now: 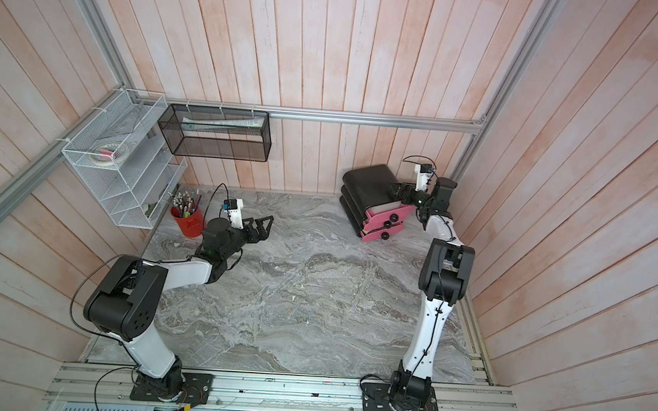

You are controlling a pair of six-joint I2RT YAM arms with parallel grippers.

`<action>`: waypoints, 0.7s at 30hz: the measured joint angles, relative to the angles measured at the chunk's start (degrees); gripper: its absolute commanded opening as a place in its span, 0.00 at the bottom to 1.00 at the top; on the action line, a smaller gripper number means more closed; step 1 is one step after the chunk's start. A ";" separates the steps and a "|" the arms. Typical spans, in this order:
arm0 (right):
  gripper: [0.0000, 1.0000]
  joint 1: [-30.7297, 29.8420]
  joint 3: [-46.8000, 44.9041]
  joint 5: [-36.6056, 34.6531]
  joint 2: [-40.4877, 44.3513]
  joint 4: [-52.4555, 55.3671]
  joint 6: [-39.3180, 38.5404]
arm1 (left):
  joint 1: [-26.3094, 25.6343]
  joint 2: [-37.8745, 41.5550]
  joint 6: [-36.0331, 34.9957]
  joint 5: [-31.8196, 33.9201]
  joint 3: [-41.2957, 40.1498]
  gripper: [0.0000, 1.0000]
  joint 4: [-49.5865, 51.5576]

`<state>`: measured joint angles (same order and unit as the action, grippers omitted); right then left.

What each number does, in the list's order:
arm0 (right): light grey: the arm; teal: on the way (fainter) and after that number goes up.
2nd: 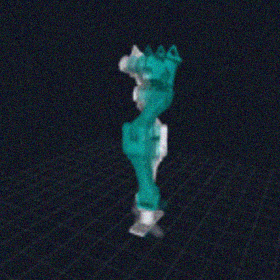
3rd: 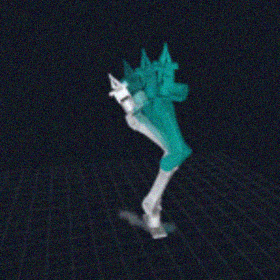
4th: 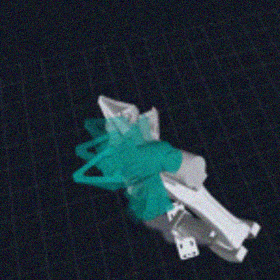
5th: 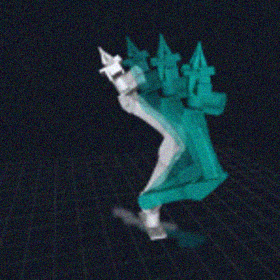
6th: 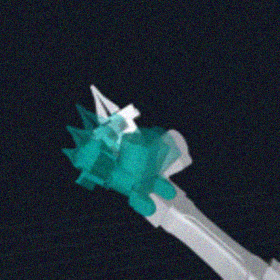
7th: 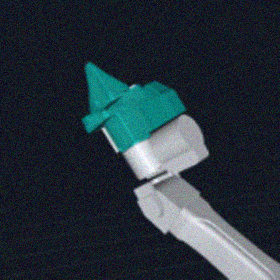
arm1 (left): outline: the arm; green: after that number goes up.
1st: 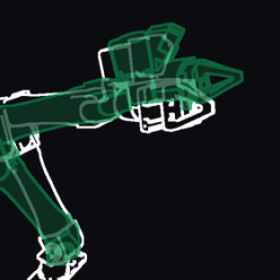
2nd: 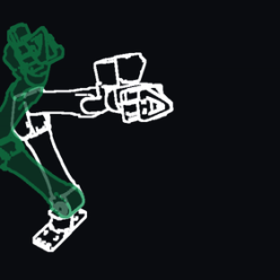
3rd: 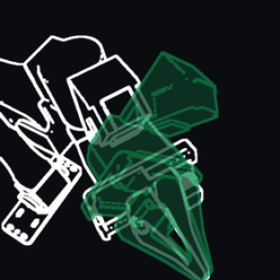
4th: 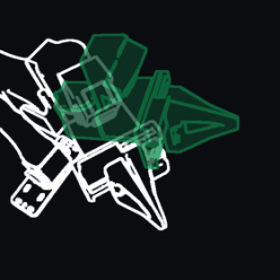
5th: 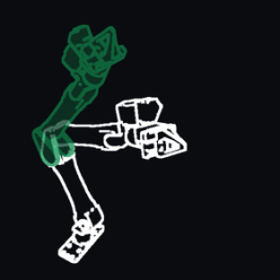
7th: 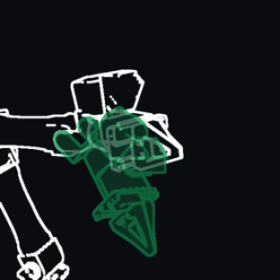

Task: Take the sponge out of the drawer
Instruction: Move the storage box to the center of the board.

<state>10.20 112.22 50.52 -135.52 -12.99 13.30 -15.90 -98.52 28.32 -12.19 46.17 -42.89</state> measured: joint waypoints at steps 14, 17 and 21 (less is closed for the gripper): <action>0.85 -11.41 26.82 0.28 -9.60 35.10 -23.96 | 0.76 -1.88 -0.28 -2.25 1.90 1.00 0.07; 0.85 -15.34 28.46 0.33 -9.88 38.95 -27.06 | 1.79 -1.99 -0.33 -3.48 3.56 1.00 0.02; 0.84 -19.06 28.52 1.88 -9.51 41.97 -30.25 | 3.63 -1.99 -0.44 -6.97 5.40 1.00 -0.02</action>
<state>-8.86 140.75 52.40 -145.03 28.97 -16.95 -12.27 -100.51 27.88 -19.16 51.57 -42.92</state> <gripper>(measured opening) 0.845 0.998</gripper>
